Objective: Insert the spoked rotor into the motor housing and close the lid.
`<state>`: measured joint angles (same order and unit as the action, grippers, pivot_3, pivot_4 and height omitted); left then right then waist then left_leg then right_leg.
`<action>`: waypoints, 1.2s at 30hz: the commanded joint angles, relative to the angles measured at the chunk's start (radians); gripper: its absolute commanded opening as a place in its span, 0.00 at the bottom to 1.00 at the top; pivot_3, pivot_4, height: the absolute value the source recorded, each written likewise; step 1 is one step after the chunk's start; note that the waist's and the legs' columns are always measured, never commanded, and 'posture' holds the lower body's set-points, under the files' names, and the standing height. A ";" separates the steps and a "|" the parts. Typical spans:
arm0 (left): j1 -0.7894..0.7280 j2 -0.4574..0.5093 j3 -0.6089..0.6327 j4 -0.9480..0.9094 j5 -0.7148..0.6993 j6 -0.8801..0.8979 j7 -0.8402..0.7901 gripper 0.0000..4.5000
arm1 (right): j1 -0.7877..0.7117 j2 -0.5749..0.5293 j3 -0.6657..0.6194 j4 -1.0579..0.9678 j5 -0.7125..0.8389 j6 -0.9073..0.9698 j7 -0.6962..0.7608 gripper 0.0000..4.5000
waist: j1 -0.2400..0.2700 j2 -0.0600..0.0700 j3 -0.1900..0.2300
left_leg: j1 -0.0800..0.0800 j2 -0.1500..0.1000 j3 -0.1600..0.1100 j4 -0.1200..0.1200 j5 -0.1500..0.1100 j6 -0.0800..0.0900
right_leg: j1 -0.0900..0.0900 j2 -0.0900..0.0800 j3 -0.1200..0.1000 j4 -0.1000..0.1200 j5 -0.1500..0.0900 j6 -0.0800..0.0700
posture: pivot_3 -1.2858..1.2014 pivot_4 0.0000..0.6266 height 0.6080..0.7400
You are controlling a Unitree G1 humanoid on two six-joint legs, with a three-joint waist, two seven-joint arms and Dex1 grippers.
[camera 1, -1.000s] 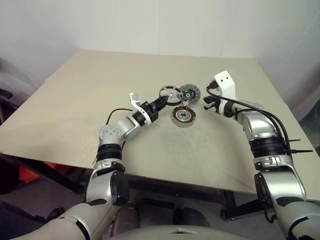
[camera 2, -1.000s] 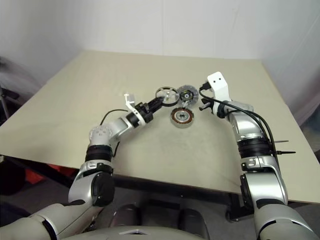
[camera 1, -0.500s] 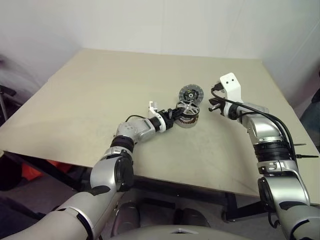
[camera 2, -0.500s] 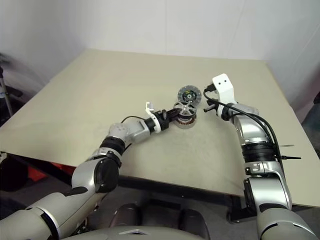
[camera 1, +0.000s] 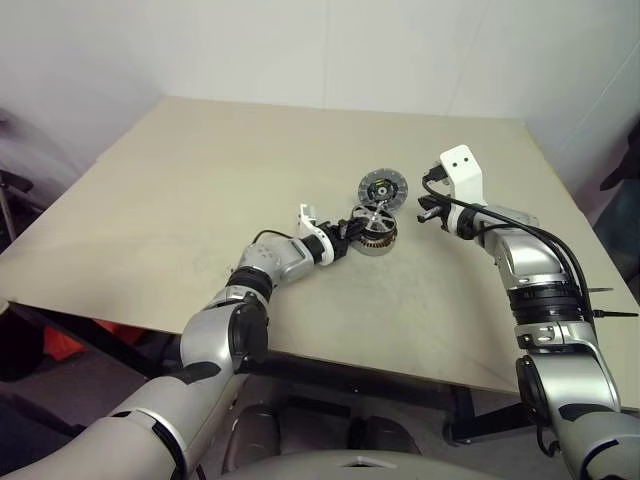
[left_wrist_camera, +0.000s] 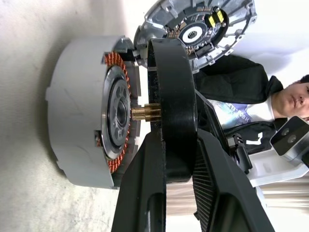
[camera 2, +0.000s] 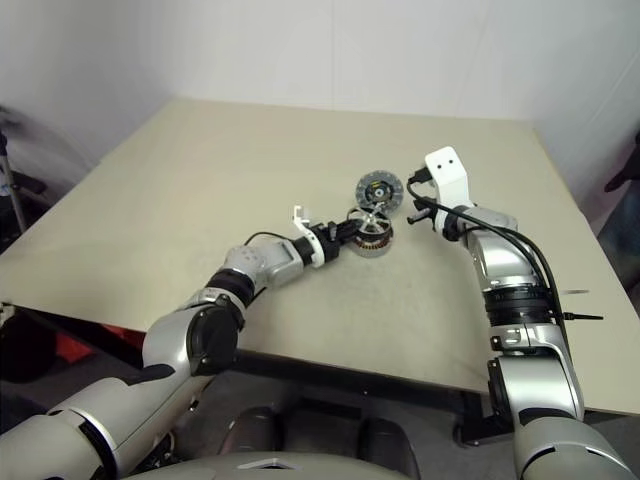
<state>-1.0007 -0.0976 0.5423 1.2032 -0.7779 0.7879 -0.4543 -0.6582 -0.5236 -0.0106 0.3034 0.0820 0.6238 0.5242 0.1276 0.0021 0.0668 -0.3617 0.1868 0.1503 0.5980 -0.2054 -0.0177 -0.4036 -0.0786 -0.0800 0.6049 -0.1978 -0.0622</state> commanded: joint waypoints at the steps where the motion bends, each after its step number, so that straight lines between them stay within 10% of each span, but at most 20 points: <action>1: -0.034 -0.012 0.007 0.010 0.014 -0.017 -0.016 0.10 | -0.015 -0.010 -0.026 -0.054 0.010 -0.002 -0.007 0.00 | 0.000 0.000 0.000 | 0.000 0.000 0.000 0.000 0.000 0.000 | 0.000 0.000 0.000 0.000 0.000 0.000 | 0.52 0.00 1.00; 31: -0.050 -0.026 0.000 0.037 0.099 -0.090 -0.029 0.10 | -0.020 0.000 -0.028 -0.053 0.012 -0.014 -0.006 0.00 | 0.000 0.000 0.000 | 0.000 0.000 0.000 0.000 0.000 0.000 | 0.000 0.000 0.000 0.000 0.000 0.000 | 0.52 0.00 1.00; 36: -0.052 -0.020 0.025 0.048 0.091 -0.082 0.009 0.51 | -0.021 0.000 -0.029 -0.049 0.012 -0.019 -0.006 0.00 | 0.002 0.000 0.000 | 0.001 -0.001 0.000 0.000 0.000 0.000 | 0.001 -0.001 0.000 0.000 0.000 0.000 | 0.52 0.00 1.00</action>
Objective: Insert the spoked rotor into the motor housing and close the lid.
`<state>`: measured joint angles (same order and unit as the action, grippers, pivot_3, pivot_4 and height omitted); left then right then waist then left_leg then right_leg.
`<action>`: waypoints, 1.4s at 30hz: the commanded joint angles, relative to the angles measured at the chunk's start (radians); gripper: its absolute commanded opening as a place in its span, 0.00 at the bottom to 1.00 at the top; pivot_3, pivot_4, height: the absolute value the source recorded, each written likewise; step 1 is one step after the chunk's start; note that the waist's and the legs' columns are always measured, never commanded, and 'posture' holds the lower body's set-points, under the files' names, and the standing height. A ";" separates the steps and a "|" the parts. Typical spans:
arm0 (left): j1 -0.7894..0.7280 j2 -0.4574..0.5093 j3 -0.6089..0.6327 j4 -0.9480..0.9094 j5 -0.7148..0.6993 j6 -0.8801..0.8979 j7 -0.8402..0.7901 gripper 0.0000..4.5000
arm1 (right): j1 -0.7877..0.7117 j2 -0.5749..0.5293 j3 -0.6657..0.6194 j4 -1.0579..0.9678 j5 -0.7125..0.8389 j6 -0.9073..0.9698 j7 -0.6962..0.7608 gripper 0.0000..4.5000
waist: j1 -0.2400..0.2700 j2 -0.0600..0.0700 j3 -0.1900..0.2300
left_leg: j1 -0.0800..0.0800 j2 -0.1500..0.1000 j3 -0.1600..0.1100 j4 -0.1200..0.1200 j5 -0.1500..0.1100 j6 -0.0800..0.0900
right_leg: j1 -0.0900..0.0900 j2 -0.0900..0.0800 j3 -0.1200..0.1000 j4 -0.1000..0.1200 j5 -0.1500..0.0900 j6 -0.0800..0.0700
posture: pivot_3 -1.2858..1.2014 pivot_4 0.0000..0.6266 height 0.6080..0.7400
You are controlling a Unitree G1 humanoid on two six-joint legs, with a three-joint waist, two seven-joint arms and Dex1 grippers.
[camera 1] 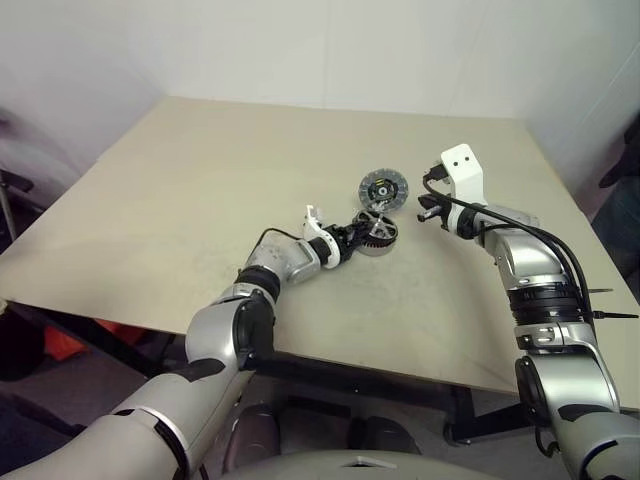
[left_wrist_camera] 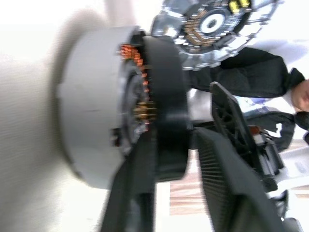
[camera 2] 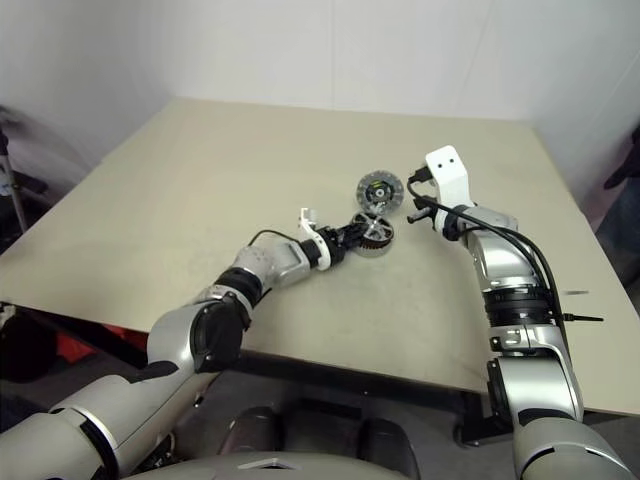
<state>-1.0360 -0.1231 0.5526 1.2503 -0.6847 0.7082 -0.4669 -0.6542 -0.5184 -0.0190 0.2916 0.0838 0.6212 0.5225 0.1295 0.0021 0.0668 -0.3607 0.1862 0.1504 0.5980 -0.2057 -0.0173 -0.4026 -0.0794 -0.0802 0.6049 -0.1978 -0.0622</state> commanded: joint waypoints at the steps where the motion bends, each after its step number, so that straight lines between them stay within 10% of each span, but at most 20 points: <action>1: -0.017 0.010 0.019 0.000 -0.004 0.002 0.022 0.51 | -0.025 -0.005 -0.020 -0.036 0.010 -0.017 -0.004 0.00 | 0.000 0.000 0.000 | 0.001 0.000 0.000 0.000 0.000 0.000 | 0.001 0.000 0.000 0.000 0.000 0.000 | 0.52 0.00 1.00; 12: 0.027 0.099 0.029 -0.173 -0.048 0.242 0.042 0.51 | -0.031 0.004 -0.015 -0.028 0.008 -0.022 -0.004 0.00 | -0.004 0.000 0.000 | 0.001 0.000 -0.001 -0.001 0.000 0.000 | 0.000 0.000 0.000 0.000 0.000 0.000 | 0.52 0.00 1.00; 21: 0.310 0.107 0.061 -0.828 -0.236 0.582 0.241 0.51 | 0.000 0.040 -0.001 -0.140 0.062 0.032 0.048 0.00 | -0.006 0.001 0.001 | -0.001 0.002 0.000 0.000 -0.001 0.001 | -0.002 0.000 0.000 0.000 0.000 -0.001 | 0.52 0.00 1.00; 42: 0.446 0.123 0.069 -1.129 -0.360 0.499 0.434 0.51 | 0.117 0.157 0.078 -0.005 0.071 -0.043 0.047 0.00 | -0.009 0.000 0.000 | 0.019 0.001 0.000 -0.001 -0.002 -0.005 | 0.018 0.001 0.000 -0.005 -0.006 0.010 | 0.52 0.00 1.00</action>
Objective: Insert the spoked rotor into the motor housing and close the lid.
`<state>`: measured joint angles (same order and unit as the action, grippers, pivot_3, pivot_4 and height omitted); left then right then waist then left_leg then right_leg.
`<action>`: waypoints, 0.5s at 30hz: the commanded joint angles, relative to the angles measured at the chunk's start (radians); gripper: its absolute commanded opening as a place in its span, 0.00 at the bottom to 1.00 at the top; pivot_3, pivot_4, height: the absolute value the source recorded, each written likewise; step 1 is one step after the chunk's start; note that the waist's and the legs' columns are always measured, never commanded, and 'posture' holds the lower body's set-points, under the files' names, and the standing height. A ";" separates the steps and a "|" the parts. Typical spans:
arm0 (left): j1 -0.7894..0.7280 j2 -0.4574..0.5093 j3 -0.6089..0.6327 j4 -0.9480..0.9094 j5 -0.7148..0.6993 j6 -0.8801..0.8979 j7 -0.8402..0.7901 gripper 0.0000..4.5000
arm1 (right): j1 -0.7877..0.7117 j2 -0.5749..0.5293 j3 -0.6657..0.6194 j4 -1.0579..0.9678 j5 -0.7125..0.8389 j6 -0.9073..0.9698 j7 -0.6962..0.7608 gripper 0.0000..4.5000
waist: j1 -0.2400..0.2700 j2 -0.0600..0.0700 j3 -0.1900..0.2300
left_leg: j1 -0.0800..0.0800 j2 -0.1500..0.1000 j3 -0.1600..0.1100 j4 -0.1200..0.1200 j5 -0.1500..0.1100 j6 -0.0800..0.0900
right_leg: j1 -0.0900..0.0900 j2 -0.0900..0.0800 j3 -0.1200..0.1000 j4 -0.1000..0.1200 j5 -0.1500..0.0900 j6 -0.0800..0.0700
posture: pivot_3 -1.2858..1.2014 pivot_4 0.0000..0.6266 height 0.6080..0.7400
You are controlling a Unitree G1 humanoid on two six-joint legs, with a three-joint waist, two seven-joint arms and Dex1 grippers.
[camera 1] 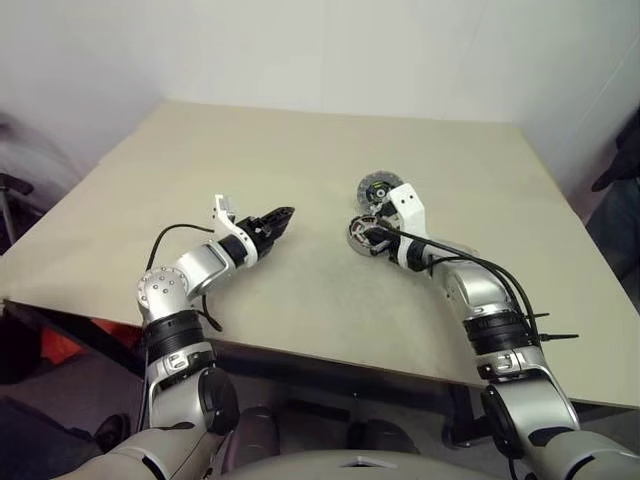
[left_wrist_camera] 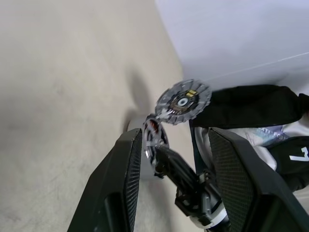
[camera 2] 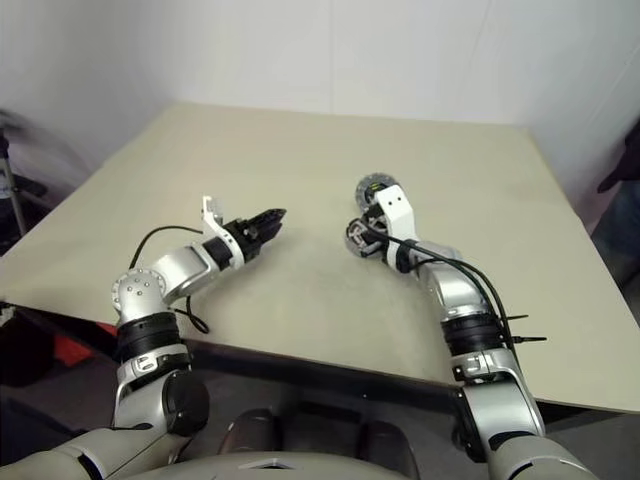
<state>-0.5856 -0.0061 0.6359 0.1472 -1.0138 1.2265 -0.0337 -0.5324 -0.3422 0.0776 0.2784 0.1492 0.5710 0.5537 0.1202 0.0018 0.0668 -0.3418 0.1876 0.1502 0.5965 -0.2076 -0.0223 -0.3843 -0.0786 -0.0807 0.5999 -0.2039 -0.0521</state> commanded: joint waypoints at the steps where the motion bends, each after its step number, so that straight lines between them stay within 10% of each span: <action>1: 0.000 0.005 -0.022 -0.026 -0.032 -0.022 0.000 0.51 | -0.013 -0.025 -0.022 -0.002 0.011 0.006 0.026 0.00 | 0.000 0.000 0.000 | 0.000 0.000 -0.001 -0.001 0.000 0.000 | 0.000 0.000 0.000 -0.003 0.000 0.001 | 0.52 0.00 1.00; 15: 0.038 -0.001 -0.091 -0.038 -0.051 -0.058 -0.002 0.51 | -0.147 -0.075 -0.083 0.176 0.003 -0.097 0.031 0.00 | 0.000 0.000 0.000 | -0.027 0.000 0.001 0.000 0.001 0.005 | -0.019 0.000 0.002 -0.011 0.013 -0.002 | 0.52 0.00 1.00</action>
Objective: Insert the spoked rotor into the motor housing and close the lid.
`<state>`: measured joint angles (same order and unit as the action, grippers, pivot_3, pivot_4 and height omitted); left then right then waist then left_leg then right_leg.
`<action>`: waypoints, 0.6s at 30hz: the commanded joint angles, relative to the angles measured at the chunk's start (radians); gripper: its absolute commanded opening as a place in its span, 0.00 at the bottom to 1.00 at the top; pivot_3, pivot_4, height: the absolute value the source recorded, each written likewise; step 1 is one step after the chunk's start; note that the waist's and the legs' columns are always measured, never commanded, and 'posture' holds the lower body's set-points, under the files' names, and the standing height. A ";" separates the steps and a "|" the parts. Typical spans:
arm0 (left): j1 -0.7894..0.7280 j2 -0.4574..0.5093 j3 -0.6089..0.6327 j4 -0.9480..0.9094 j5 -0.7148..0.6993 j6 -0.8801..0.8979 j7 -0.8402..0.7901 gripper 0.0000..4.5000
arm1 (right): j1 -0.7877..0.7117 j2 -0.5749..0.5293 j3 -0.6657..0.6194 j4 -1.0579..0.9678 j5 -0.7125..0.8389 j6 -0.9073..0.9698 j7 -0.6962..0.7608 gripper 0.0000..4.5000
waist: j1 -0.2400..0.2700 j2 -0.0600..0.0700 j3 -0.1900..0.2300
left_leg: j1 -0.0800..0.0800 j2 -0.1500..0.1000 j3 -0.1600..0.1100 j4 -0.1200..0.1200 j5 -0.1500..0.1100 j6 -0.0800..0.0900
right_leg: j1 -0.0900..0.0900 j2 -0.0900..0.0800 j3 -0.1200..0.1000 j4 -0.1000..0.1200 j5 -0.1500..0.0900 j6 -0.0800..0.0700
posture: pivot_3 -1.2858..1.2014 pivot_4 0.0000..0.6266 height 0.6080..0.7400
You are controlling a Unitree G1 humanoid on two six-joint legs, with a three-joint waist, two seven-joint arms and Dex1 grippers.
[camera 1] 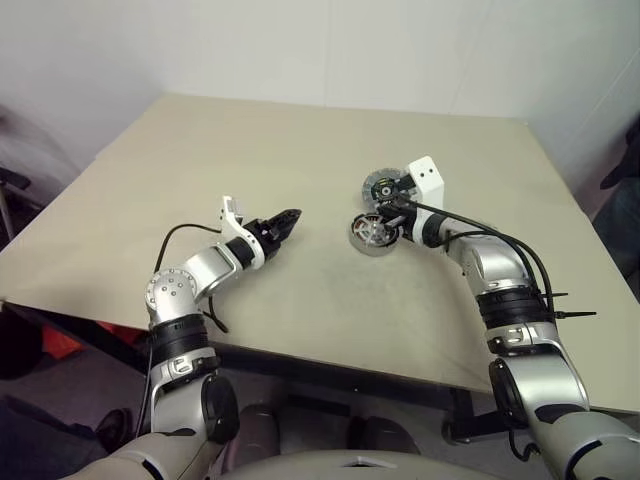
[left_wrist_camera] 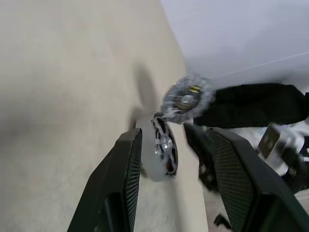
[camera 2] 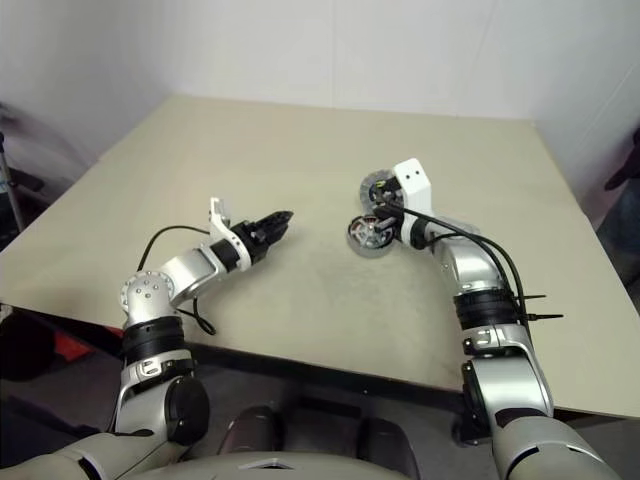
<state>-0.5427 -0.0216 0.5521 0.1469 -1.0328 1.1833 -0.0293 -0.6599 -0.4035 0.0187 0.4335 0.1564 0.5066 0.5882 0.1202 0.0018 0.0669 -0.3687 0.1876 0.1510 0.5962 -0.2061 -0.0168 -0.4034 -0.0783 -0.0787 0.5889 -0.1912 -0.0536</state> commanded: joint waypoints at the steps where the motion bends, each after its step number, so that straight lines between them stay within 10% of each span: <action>1: -0.002 0.019 -0.007 -0.038 -0.034 -0.017 -0.006 0.51 | -0.021 -0.016 -0.026 0.020 -0.002 -0.033 -0.001 0.00 | 0.000 0.000 0.000 | -0.001 0.000 0.000 0.000 0.000 0.000 | -0.001 0.000 0.000 0.000 0.000 0.000 | 0.52 0.00 1.00; 18: 0.004 0.064 -0.029 -0.008 -0.037 -0.054 -0.017 0.51 | 0.030 -0.004 -0.051 -0.090 0.042 -0.087 0.039 0.00 | -0.001 0.000 0.000 | 0.004 0.000 0.001 0.001 0.000 -0.003 | 0.003 0.000 0.000 0.002 0.000 -0.001 | 0.52 0.00 1.00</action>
<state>-0.5323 0.0349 0.5340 0.1499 -1.0502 1.1416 -0.0322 -0.6004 -0.4029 -0.0063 0.4084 0.1687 0.4427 0.6117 0.1194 0.0022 0.0669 -0.3651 0.1880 0.1517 0.5972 -0.2061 -0.0189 -0.4009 -0.0783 -0.0786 0.5906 -0.1908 -0.0543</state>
